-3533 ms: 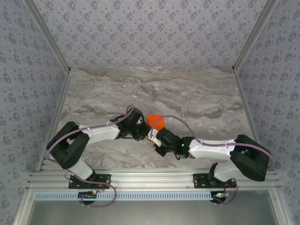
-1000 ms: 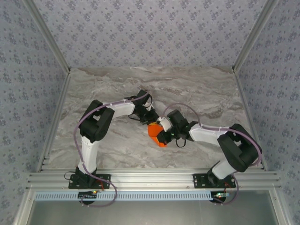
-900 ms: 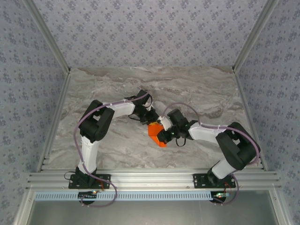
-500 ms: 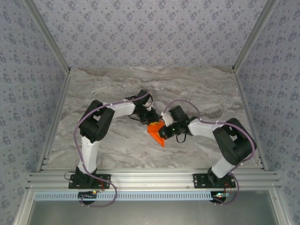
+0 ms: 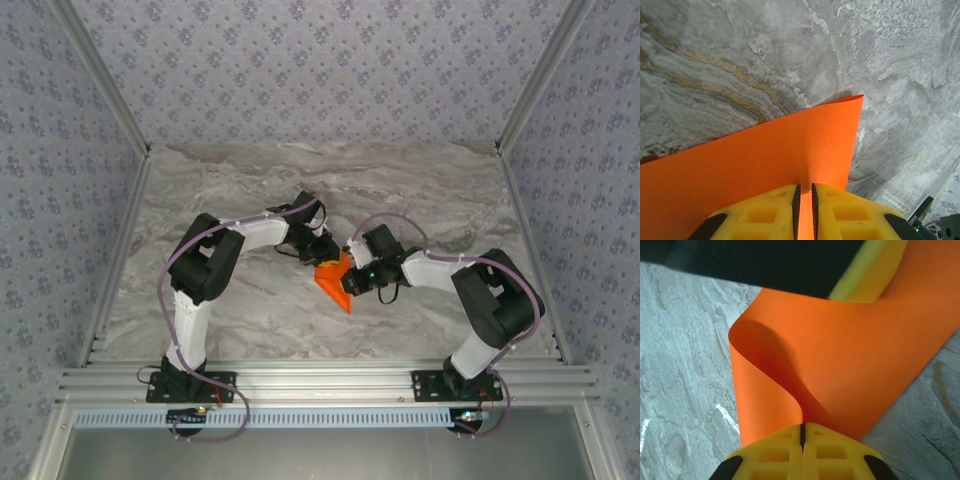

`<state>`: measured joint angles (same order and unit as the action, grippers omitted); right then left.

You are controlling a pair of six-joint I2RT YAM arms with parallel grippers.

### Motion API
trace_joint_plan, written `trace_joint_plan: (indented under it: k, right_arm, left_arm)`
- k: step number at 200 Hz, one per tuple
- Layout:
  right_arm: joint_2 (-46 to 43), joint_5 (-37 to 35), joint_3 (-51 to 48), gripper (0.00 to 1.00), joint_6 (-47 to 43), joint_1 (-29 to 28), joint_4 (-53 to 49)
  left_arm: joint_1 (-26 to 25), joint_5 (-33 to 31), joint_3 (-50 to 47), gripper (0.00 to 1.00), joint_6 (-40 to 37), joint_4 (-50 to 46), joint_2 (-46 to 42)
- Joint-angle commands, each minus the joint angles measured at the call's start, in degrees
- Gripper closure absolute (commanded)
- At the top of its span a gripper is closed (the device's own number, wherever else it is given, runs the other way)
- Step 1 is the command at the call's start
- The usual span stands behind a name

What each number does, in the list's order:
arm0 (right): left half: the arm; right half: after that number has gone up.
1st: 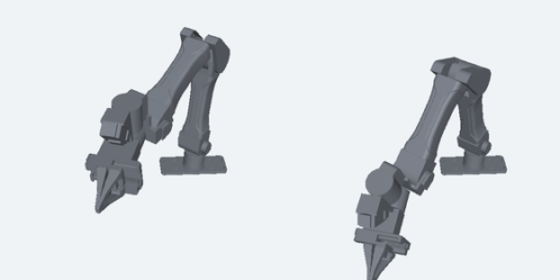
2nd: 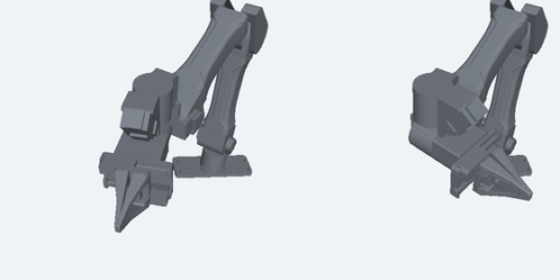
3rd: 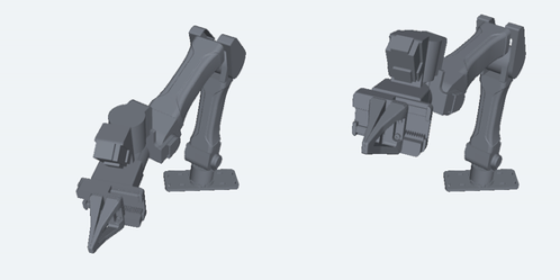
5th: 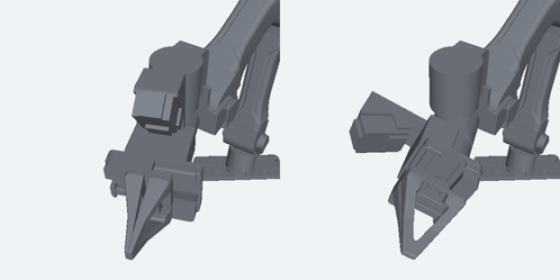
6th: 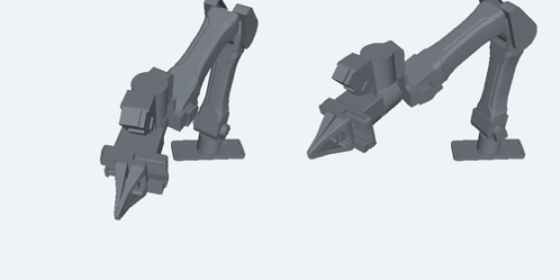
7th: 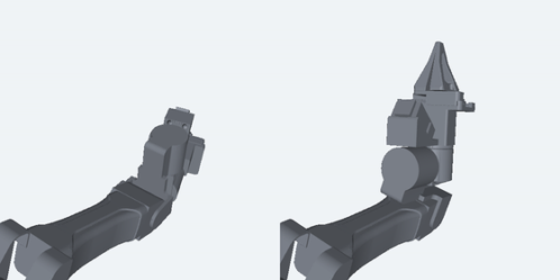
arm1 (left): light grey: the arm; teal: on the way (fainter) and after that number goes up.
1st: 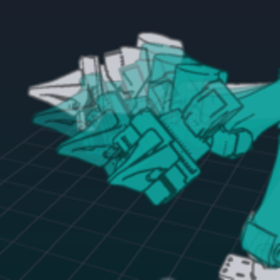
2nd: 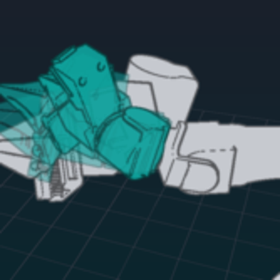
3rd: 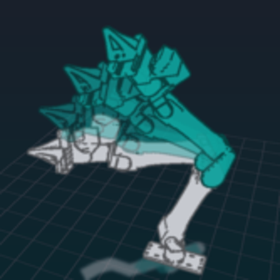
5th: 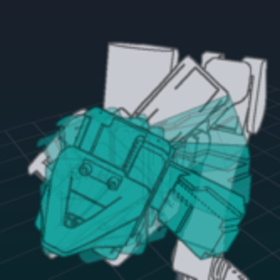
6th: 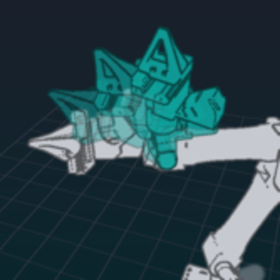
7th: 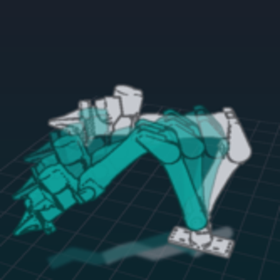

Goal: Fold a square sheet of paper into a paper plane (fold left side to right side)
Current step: Third fold the triangle at the center of the table.

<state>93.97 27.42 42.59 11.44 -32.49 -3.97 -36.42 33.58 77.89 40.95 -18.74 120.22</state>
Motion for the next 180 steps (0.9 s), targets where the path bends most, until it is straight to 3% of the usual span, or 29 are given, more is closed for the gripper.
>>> trace_joint_plan:
  k: [1, 180]
  right_arm:
    - [0.75, -0.94, 1.35, 1.0, 1.31, 0.65, -1.39]
    - [1.39, -1.14, 2.01, 1.0, 0.77, 0.59, -3.49]
  left_arm:
    - [-0.5, -1.33, 1.29, 0.83, -1.14, -3.3, 1.93]
    - [-0.58, -1.47, 1.21, 0.83, -1.05, -3.87, 1.59]
